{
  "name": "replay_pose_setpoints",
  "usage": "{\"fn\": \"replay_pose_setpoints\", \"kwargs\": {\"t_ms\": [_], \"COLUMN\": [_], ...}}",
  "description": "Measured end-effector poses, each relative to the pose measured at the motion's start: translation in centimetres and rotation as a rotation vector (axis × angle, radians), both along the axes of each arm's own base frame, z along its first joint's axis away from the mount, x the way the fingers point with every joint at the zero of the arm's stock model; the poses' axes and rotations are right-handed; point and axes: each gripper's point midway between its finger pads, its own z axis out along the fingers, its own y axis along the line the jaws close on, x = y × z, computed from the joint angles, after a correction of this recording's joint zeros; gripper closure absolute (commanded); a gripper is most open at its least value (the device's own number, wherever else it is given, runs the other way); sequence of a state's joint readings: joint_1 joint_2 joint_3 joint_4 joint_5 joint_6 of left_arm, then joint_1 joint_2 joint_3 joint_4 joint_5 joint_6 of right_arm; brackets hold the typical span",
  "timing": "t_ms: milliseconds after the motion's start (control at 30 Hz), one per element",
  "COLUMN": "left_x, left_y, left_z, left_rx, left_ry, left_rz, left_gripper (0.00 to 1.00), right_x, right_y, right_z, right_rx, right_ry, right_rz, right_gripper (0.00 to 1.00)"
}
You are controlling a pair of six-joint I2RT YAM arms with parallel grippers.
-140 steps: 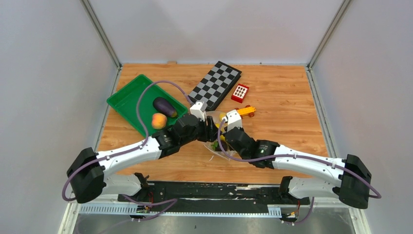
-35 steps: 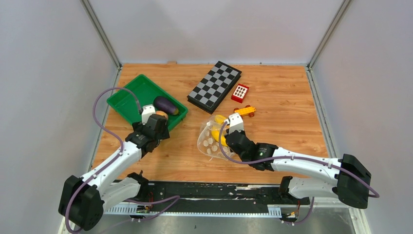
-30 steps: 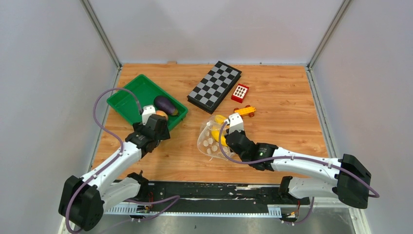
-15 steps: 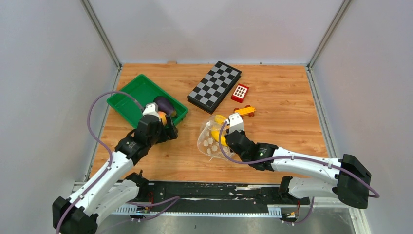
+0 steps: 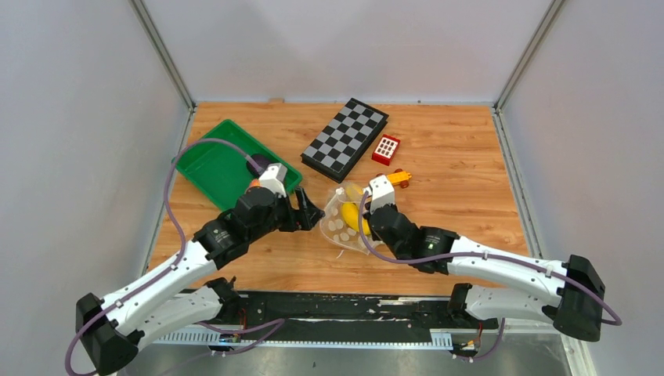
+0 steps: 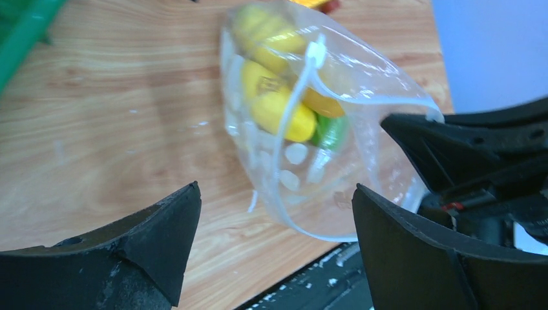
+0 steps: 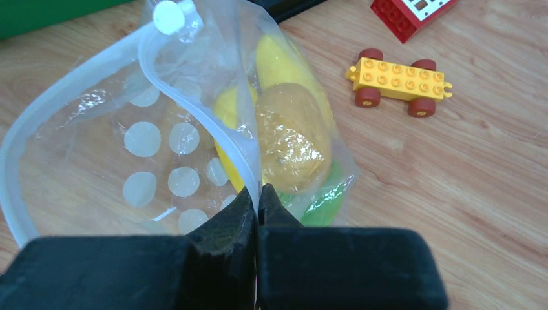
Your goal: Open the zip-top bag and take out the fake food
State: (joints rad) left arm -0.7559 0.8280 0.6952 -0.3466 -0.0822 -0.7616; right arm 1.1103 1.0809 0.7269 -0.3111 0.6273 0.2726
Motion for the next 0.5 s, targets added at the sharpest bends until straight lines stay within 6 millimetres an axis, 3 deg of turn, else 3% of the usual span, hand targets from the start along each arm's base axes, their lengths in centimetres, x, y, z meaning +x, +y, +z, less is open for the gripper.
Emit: {"fn": "replay_pose_setpoints", "kwargs": {"t_ms": [133, 300, 433, 500], "left_x": [-1.2, -1.9, -1.9, -1.8], "left_y": [-3.1, -6.0, -8.4, -9.5], "left_z": [0.7, 3.0, 4.6, 4.2], "left_rx": [-0.045, -0.100, -0.139, -0.139], "left_ry": [-0.003, -0.036, -0.069, -0.066], "left_rz": [-0.083, -0.148, -0.185, -0.196], "left_gripper": [0.19, 0.28, 0.30, 0.30], "right_x": [-0.3, -0.6, -0.9, -1.0], "right_y": [0.2, 0.4, 0.6, 0.7], "right_z": [1.4, 1.6, 1.7, 1.8], "right_rx": [0.018, 0.000, -0.007, -0.004], "right_ry": [-0.027, -0.037, -0.043, -0.046], "right_rz": [0.025, 0.051, 0.066, 0.073], "right_gripper": [1.00, 1.00, 1.00, 1.00]}}
